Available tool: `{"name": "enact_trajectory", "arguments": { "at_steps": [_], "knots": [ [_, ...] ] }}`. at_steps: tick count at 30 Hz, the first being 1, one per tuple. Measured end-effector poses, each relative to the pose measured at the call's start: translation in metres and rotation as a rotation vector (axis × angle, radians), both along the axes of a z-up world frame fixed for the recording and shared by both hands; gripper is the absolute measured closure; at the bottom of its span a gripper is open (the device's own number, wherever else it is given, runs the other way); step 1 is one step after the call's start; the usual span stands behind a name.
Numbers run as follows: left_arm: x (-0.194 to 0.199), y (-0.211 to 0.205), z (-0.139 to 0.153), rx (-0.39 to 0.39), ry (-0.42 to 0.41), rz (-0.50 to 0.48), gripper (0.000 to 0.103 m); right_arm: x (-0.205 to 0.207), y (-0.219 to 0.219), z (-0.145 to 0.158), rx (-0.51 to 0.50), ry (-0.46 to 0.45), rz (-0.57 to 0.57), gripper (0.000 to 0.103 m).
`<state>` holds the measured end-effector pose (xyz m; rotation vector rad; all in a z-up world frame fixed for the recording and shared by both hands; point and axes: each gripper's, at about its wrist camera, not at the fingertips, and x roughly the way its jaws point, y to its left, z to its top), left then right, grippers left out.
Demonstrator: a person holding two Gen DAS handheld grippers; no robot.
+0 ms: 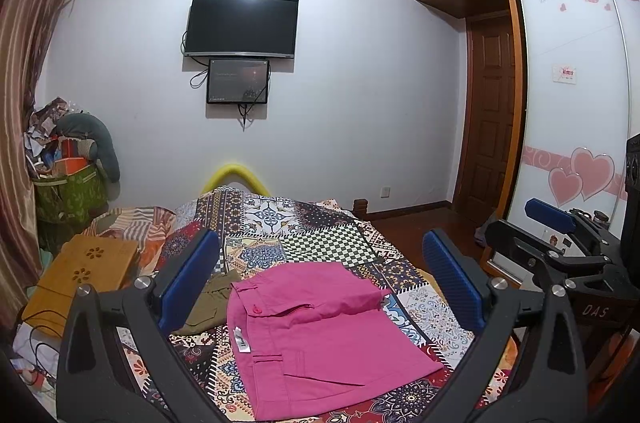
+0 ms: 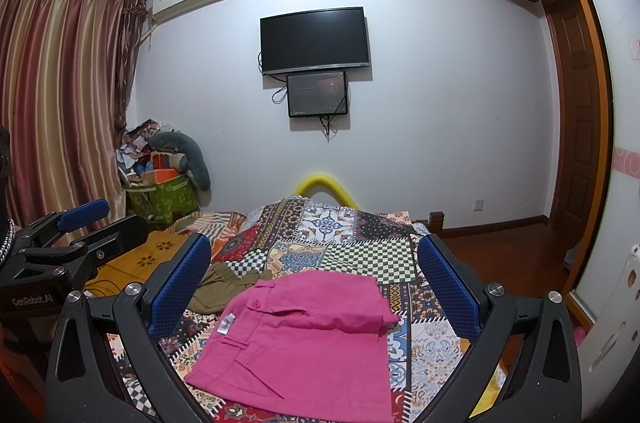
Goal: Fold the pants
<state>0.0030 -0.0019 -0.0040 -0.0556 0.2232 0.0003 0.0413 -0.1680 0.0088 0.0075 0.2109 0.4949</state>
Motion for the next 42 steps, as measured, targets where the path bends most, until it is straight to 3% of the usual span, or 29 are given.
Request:
{"name": "enact_trajectory", "arguments": {
  "at_steps": [42],
  "knots": [
    [0.005, 0.010, -0.006, -0.022, 0.015, -0.007, 0.000, 0.002, 0.002, -0.011, -0.003, 0.016, 0.000, 0.000]
  ]
}}
